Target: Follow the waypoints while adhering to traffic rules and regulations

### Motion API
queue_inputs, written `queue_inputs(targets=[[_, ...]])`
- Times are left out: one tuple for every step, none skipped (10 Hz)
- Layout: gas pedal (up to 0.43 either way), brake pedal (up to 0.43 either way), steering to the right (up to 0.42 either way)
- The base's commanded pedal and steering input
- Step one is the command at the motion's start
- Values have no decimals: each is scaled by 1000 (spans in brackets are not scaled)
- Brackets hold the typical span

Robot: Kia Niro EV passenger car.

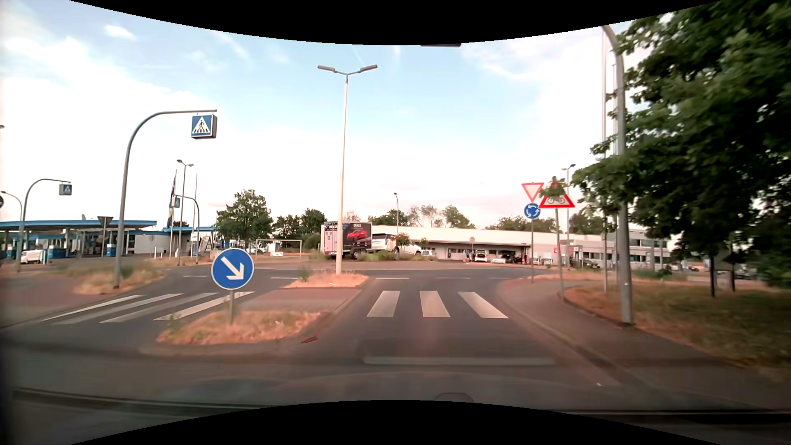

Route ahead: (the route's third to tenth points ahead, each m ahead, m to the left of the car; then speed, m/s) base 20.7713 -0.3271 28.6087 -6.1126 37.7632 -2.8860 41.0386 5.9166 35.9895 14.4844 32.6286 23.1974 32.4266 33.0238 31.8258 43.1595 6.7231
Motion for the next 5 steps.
queue_inputs(targets=[[0,134,-12],[0,128,-11],[0,128,-11],[0,128,-10],[0,128,-6]])
